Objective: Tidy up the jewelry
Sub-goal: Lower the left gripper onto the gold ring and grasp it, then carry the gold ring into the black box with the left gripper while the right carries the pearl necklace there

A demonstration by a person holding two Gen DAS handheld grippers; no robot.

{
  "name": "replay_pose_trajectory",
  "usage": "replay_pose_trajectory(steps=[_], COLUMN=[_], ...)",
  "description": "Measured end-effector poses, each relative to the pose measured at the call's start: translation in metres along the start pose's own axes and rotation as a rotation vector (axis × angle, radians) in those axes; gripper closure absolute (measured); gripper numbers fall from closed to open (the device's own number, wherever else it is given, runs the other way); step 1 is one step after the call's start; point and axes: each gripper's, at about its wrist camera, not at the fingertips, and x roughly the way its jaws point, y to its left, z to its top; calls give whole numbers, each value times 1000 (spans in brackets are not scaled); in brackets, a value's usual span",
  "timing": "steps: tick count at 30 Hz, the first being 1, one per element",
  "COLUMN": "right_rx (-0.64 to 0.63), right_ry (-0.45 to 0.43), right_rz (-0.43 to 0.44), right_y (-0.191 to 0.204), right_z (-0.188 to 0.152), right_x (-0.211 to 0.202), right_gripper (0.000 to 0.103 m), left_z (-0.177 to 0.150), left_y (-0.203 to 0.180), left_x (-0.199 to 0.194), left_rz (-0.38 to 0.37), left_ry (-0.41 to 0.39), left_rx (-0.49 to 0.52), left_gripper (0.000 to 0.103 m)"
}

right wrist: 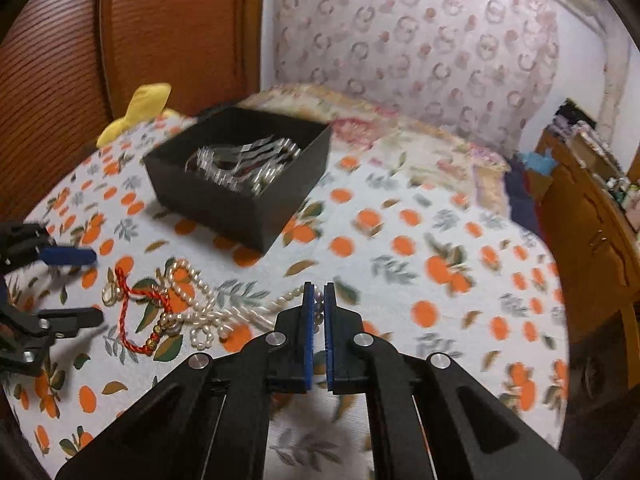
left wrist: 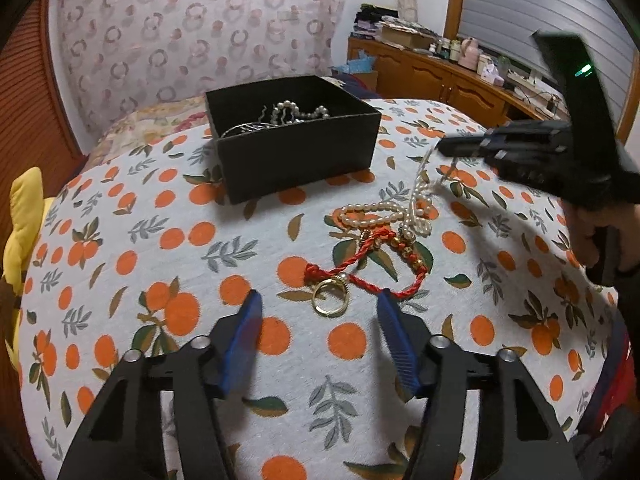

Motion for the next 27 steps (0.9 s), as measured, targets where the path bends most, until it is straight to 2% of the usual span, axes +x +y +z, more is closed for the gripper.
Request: replay_pose_trajectory(steps=[2,7,10,11,18,27], right_rx=[9,15,17,16,9,-18], right_ry=[-28,-76,-97,-104,-154,-216], right_rz=[-5,-9,-5,-3,3,15], right_y=[-5,-12,-12,-12,-7,7], right_z=[4,11,14,15,22,41], right_x=[-12,-34,-43,-46,-66,-92], right_gripper=[98,98,98,98,98,98], left_z=[2,6,8,8,0,6], left_y=[-2,-4,-3,-3,0,17], left_x=[4,10,11,11,5,-18], left_rz=[-5,-1,10,9,30,42], left_ry=[7,9,6,6,0,-64], left_rx=[5,10,7,8,5,-53], left_gripper=[56,62,81,84,85,85])
